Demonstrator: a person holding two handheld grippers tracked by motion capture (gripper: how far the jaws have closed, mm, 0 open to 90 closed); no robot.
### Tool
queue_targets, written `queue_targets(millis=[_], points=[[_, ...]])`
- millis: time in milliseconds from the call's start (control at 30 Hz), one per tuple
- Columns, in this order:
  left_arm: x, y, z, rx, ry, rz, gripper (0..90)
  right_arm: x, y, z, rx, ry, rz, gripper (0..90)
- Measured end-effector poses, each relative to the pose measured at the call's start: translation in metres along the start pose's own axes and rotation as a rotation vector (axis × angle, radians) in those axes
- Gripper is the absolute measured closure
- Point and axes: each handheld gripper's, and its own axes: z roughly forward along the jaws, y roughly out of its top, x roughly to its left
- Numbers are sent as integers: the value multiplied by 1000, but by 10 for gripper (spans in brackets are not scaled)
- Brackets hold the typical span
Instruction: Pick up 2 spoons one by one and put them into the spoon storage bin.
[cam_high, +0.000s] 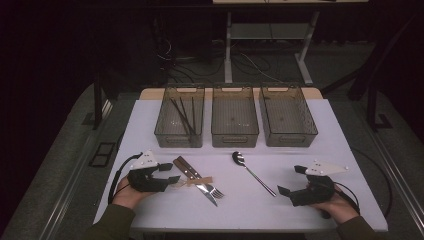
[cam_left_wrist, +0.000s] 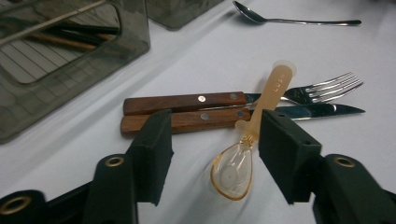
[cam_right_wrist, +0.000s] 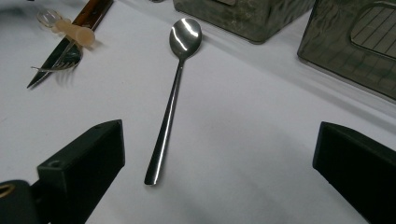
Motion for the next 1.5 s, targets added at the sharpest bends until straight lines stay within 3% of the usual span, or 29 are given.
queue_targets(millis=[300,1133,1500], points=[[0,0,9,59,-19,-26,563,0,0,1,3,-1,-5,19],[-3,-2,16,144,-37,-6,649,1,0,0,8,-1,-19,20],[-7,-3,19,190,-42,35,662,2,0,0,9,-2,-21,20]])
